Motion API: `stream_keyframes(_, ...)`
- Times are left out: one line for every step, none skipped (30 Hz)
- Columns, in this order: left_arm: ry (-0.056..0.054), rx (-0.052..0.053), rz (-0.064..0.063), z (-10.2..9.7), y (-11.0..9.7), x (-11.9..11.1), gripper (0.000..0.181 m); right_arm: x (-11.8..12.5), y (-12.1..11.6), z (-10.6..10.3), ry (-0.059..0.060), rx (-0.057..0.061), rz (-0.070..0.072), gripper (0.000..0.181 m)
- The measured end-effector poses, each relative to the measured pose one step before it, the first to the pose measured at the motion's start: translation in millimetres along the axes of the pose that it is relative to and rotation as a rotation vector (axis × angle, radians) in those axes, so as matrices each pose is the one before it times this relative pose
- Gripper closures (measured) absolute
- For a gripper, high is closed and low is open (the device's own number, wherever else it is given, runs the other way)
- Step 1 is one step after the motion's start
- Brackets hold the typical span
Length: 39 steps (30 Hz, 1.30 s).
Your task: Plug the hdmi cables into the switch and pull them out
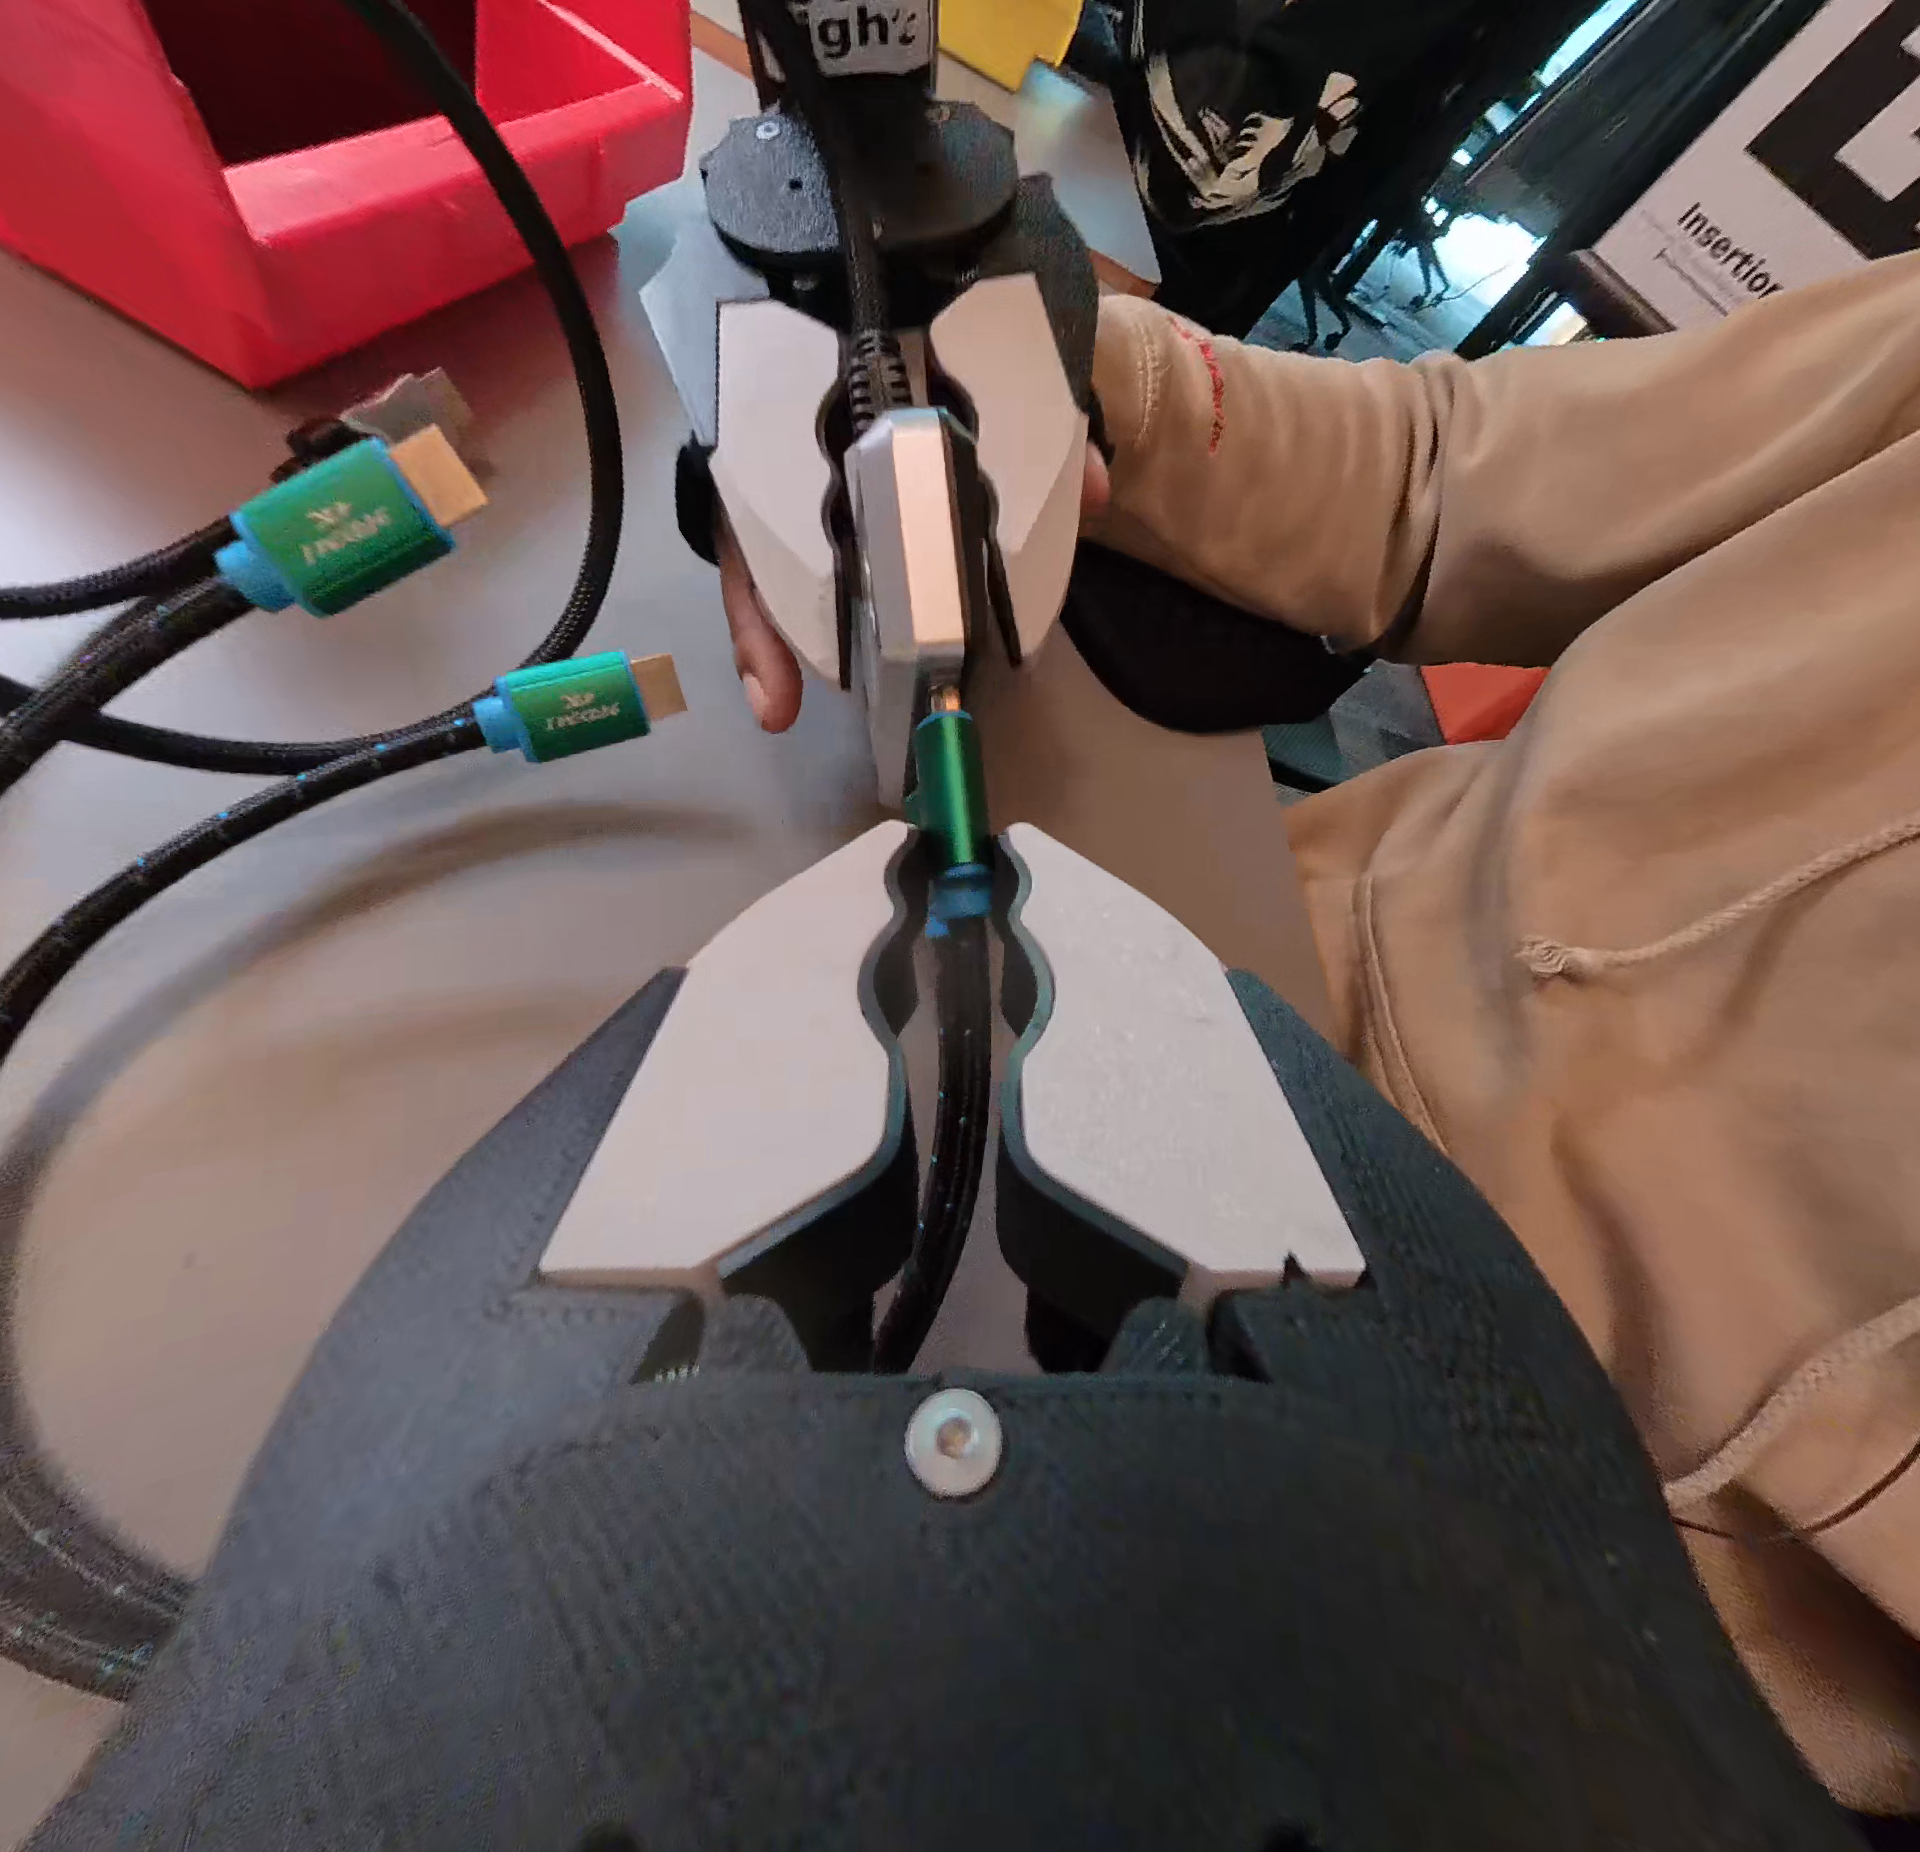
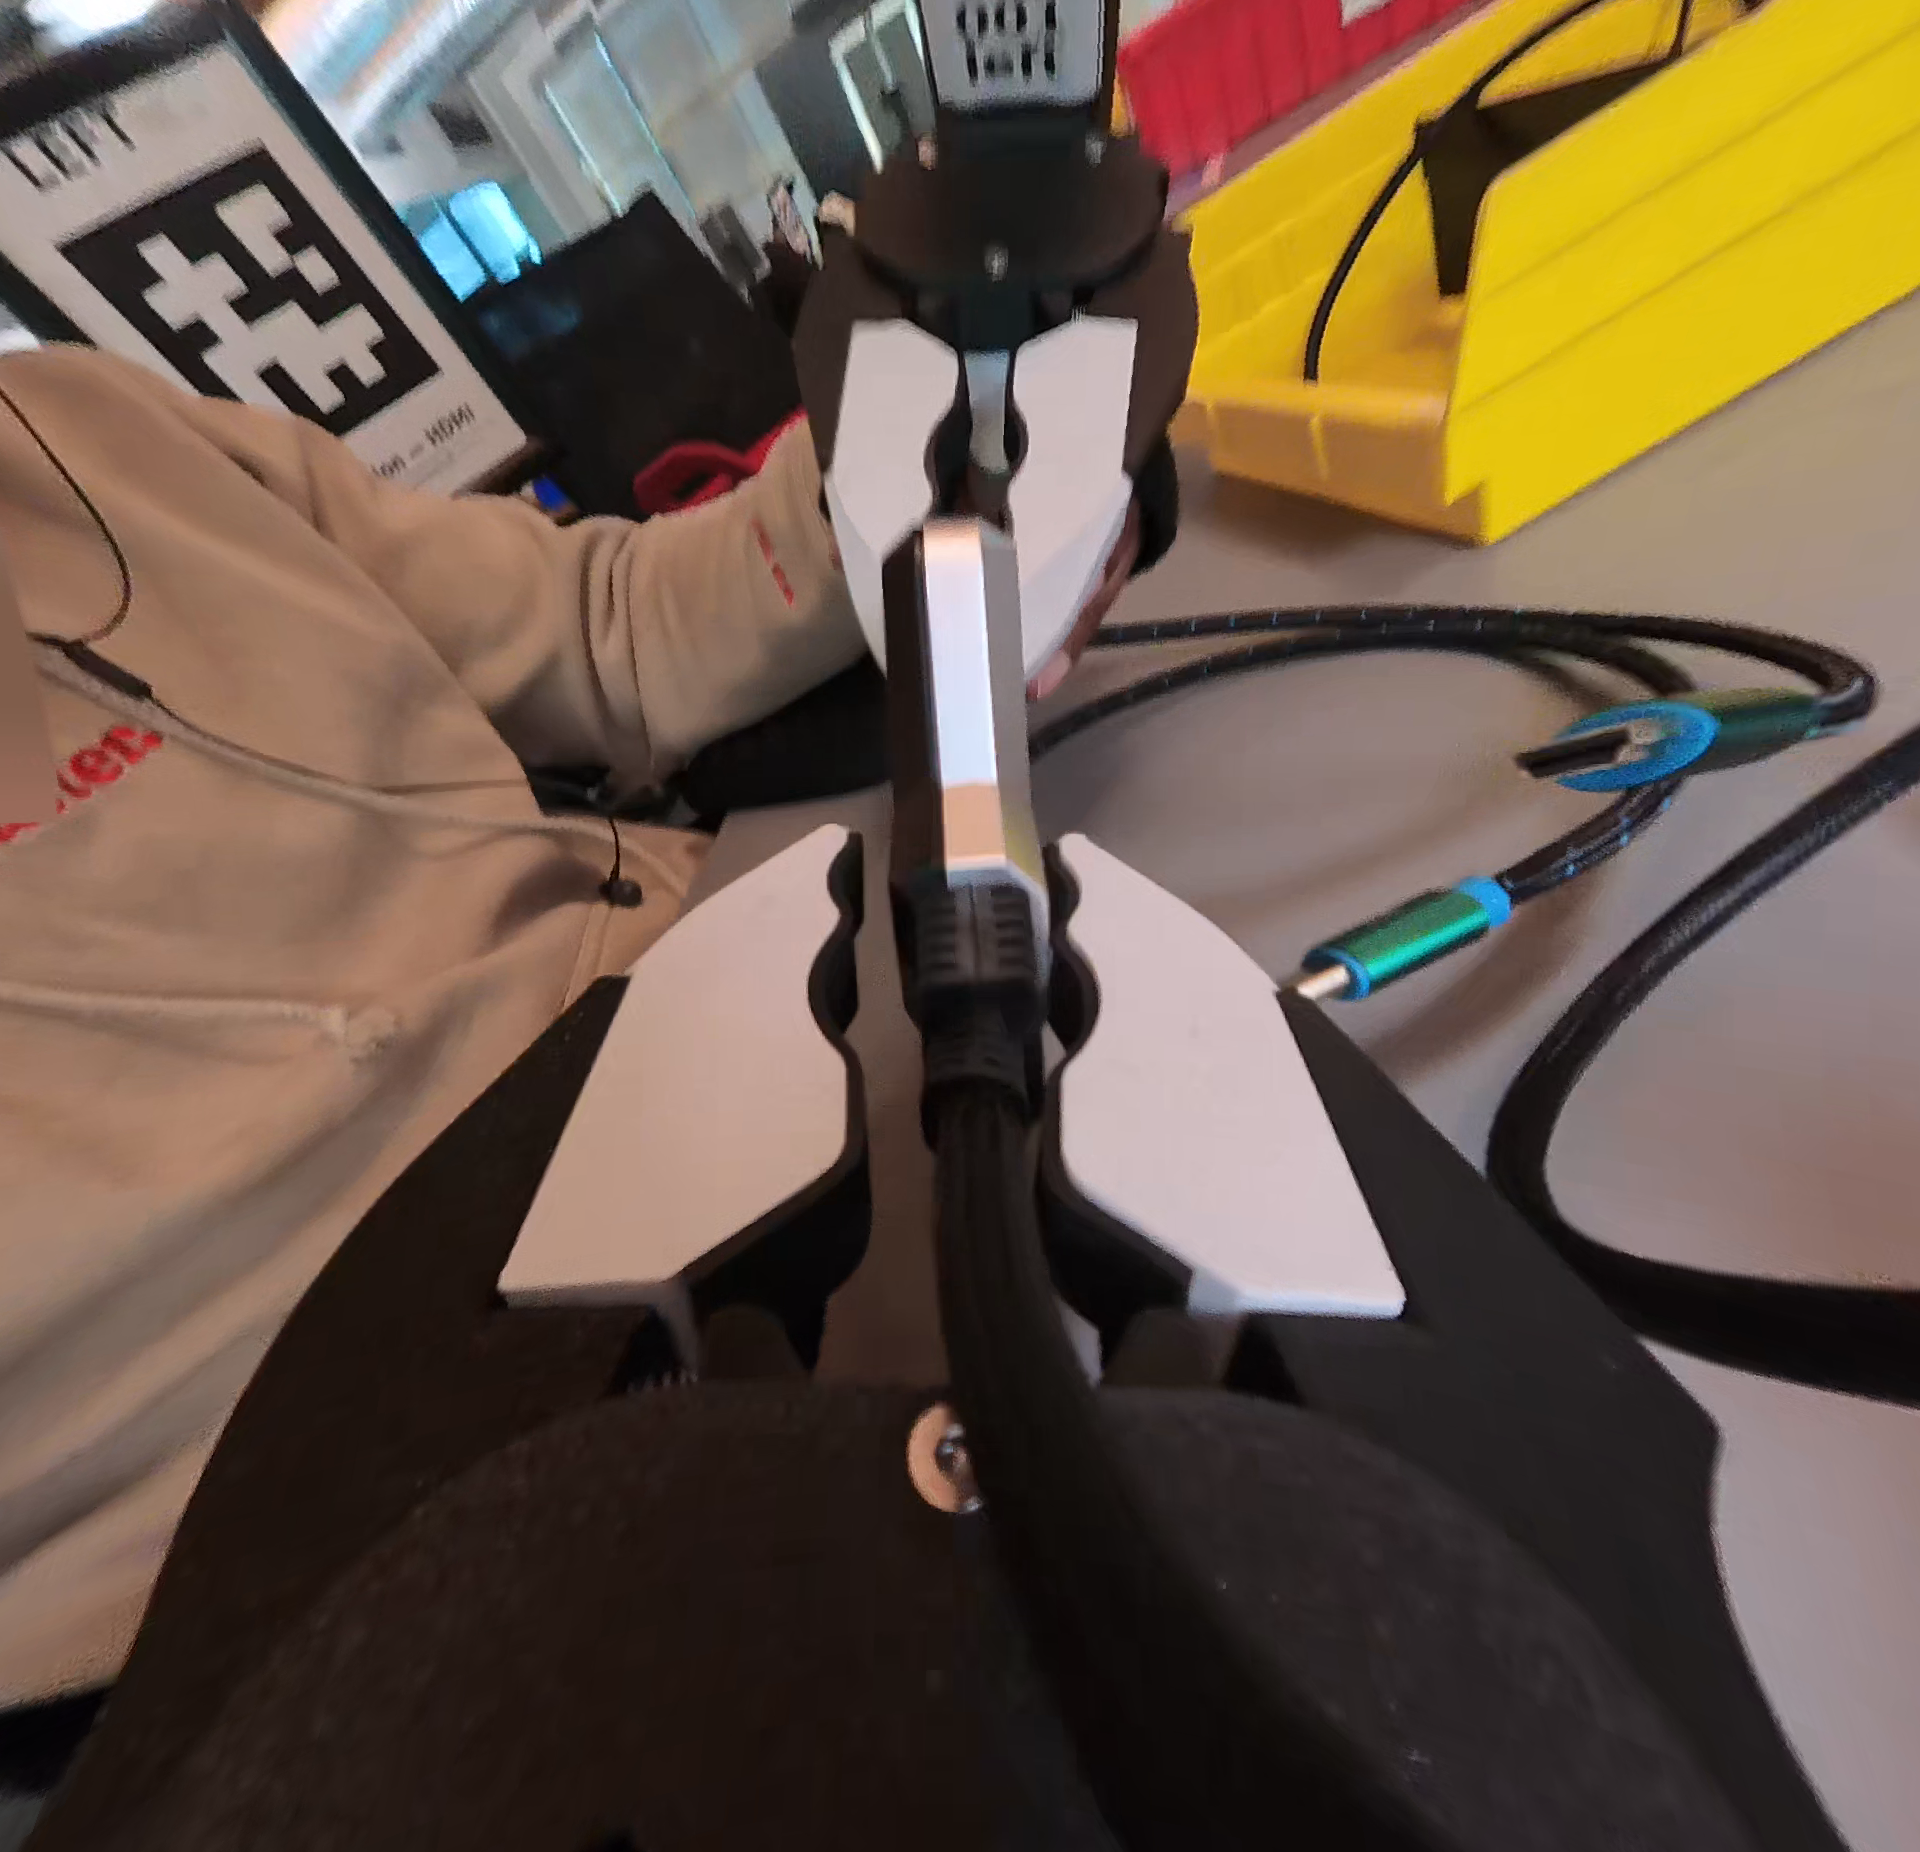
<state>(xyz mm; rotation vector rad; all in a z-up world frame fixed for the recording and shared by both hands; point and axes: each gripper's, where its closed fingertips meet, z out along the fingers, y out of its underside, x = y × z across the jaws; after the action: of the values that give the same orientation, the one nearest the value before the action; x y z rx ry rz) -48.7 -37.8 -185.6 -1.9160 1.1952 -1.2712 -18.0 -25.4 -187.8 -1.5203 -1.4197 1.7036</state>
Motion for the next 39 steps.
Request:
stream_keyframes(-0.0039, -0.0009, 0.0014, 0.39, 0.31, -0.27, 0.169, 0.49, -7.61, -0.05, 0.0091, 0.0493, -0.011, 0.148)
stream_keyframes(0.0035, 0.0058, -0.0024, 0.29, -0.95, 0.84, 0.169, -0.18, -5.98, -0.24, 0.0031, 0.0378, -0.0019, 0.15)
stream_keyframes(0.0037, 0.0031, -0.0036, 0.41, -0.68, 0.87, 0.169, 0.02, -5.01, 0.1, 0.0055, 0.0304, -0.0015, 0.153)
stream_keyframes(0.0029, -0.002, 0.0007, 0.35, -0.14, 0.97, 0.169, -0.51, -6.06, -0.05, 0.0045, 0.0405, -0.0083, 0.157)
stream_keyframes(0.0077, -0.0011, 0.0045, -0.32, -0.2, 1.88, 0.169, -3.02, -2.85, 0.69, -0.0157, 0.0183, -0.0021, 0.159)
stream_keyframes(0.0029, -0.0002, 0.007, -1.12, -0.21, 1.41, 0.169, -2.23, 2.36, 0.91, -0.0106, -0.0232, -0.0002, 0.159)
stream_keyframes(0.0047, 0.0007, 0.0073, -0.59, -0.13, 1.26, 0.169, -0.96, 1.96, 0.82, 0.0037, -0.0235, -0.0138, 0.159)
stream_keyframes(0.0152, 0.0027, 0.0036, 0.19, 0.03, 1.97, 0.169, -1.8, 0.57, 0.49, -0.0043, -0.014, -0.0064, 0.159)
stream_keyframes(0.0132, -0.0048, 0.001, 0.85, 1.06, 1.22, 0.169, -1.74, 1.46, 0.31, -0.0068, -0.0196, 0.0024, 0.158)
stream_keyframes(0.0044, -0.0166, 0.0058, 1.74, 2.7, 0.08, 0.169, -0.46, 2.67, 0.16, -0.0012, -0.0226, -0.0012, 0.158)
stream_keyframes(0.0033, -0.0151, 0.0095, 2.29, 2.35, 0.33, 0.169, -0.2, 3.74, 0.12, -0.0047, -0.0249, 0.004, 0.158)
stream_keyframes(0.0091, 0.0013, 0.0038, 2.13, -0.4, 1.47, 0.169, -0.99, 2.58, -0.81, -0.0126, -0.0147, 0.0096, 0.158)
stream_keyframes(0.0089, 0.0204, -0.0041, 1.05, -3.77, 1.34, 0.169, -1.39, -0.38, -1.8, -0.0172, 0.004, 0.0103, 0.158)
stream_keyframes(-0.0008, 0.0188, -0.0098, 0.72, -3.75, -0.07, 0.169, -0.65, -1.89, -2.47, -0.0124, 0.0138, 0.0112, 0.158)
stream_keyframes(-0.0149, -0.0055, -0.0039, 1.97, 0.11, -1.94, 0.169, 0.88, -0.59, -1.75, 0.0019, 0.0049, 0.0037, 0.158)
stream_keyframes(-0.0095, -0.0175, -0.0006, 2.85, 2.97, -1.59, 0.169, 1.27, 2.54, -0.86, 0.0053, -0.0123, -0.0002, 0.158)
stream_keyframes(-0.0005, -0.0121, -0.0006, 2.51, 2.67, -0.65, 0.169, 0.85, 3.76, -0.33, -0.0002, -0.0173, 0.0055, 0.158)
stream_keyframes(0.0, 0.0045, -0.0033, 0.55, -0.2, -0.2, 0.169, 0.51, 2.26, -0.38, -0.0031, -0.0062, 0.009, 0.158)
stream_keyframes(0.0074, 0.0115, -0.0103, -0.93, -2.31, 0.47, 0.17, 0.22, -0.93, -0.42, -0.0028, 0.0086, 0.0079, 0.158)
stream_keyframes(0.0146, 0.0058, -0.0077, -0.64, -1.02, 1.09, 0.17, -0.86, -1.1, 0.2, -0.0053, 0.004, 0.003, 0.158)
stream_keyframes(0.0044, -0.0103, 0.0016, 0.94, 2.13, -0.03, 0.169, -0.56, 1.03, 0.49, -0.0021, -0.0117, -0.0015, 0.158)
stream_keyframes(-0.0056, -0.022, 0.0099, 1.14, 3.29, -0.76, 0.169, 0.82, 3.53, 0.55, 0.0037, -0.024, 0.0014, 0.158)
stream_keyframes(0.0018, -0.0199, 0.0117, -0.82, 1.61, 0.91, 0.169, -0.09, 4.18, 1.26, -0.0066, -0.0234, 0.0055, 0.158)
stream_keyframes(0.0024, -0.0106, 0.0091, -2.67, -0.25, 1.04, 0.169, -0.84, 0.37, 1.81, -0.0103, -0.0014, 0.0041, 0.158)
stream_keyframes(0.0019, -0.0042, 0.0022, -2.98, -0.99, 0.42, 0.169, -0.59, -1.98, 1.51, -0.0007, 0.003, -0.0071, 0.158)
stream_keyframes(-0.0038, 0.0014, -0.0032, -2.24, -0.72, -0.78, 0.169, 0.36, -1.84, 1.12, 0.0106, -0.0084, -0.0114, 0.158)
stream_keyframes(-0.0008, -0.0025, -0.0097, -0.15, 1.02, -0.87, 0.169, 1.01, -0.82, 0.38, 0.0121, -0.0124, -0.0125, 0.158)
stream_keyframes(0.0017, -0.0323, -0.0126, 3.34, 5.63, -0.62, 0.169, 0.86, 2.64, 0.89, 0.0035, -0.0238, -0.0034, 0.158)
stream_keyframes(-0.0135, -0.0493, -0.001, 5.97, 7.75, -1.9, 0.169, 1.67, 6.93, 1.71, 0.0041, -0.0379, -0.0003, 0.158)
stream_keyframes(-0.0183, -0.0337, 0.0027, 6.11, 4.23, -1.63, 0.169, 2.66, 6.78, 1.85, 0.0091, -0.0228, 0.0016, 0.157)
stream_keyframes(-0.016, 0.0062, -0.0027, 2.92, -1.3, -1.52, 0.169, 1.89, 2.97, -1.22, 0.0021, 0.0054, 0.009, 0.157)
stream_keyframes(0.0039, 0.0271, -0.0258, 0.14, -4.22, -0.7, 0.169, 1.1, -1.29, -3.4, 0.0022, 0.0259, 0.01, 0.158)
stream_keyframes(0.0178, 0.0148, -0.0191, 0.09, -1.87, 0.34, 0.169, -0.36, -1.58, -2.23, 0.001, 0.0097, 0.0032, 0.158)
stream_keyframes(0.0099, -0.0072, 0.0047, -0.1, 1.73, -0.35, 0.169, -0.76, 1.0, 0.39, -0.0002, -0.0146, -0.0026, 0.157)
stream_keyframes(0.0082, 0.0007, 0.0117, -1.77, 0.53, 0.77, 0.169, -0.89, 1.92, 1.81, -0.0088, -0.0143, 0.0035, 0.157)
stream_keyframes(0.0112, 0.0174, 0.0046, -2.96, -1.93, 1.58, 0.169, -1.47, -1.32, 1.1, -0.0202, 0.0108, 0.0147, 0.157)
stream_keyframes(0.0082, 0.0179, -0.0036, -2.44, -2.08, 0.58, 0.169, -0.44, -3.31, 0.26, -0.0067, 0.0178, 0.0007, 0.158)
stream_keyframes(0.0025, 0.0009, -0.0026, -0.72, 0.71, -0.82, 0.168, 0.67, -1.77, 0.44, 0.0077, 0.0003, -0.0042, 0.158)
stream_keyframes(-0.0075, -0.0064, 0.0032, 0.82, 2.44, -2.06, 0.168, 1.59, 0.71, 0.82, 0.0147, -0.0135, -0.0061, 0.158)
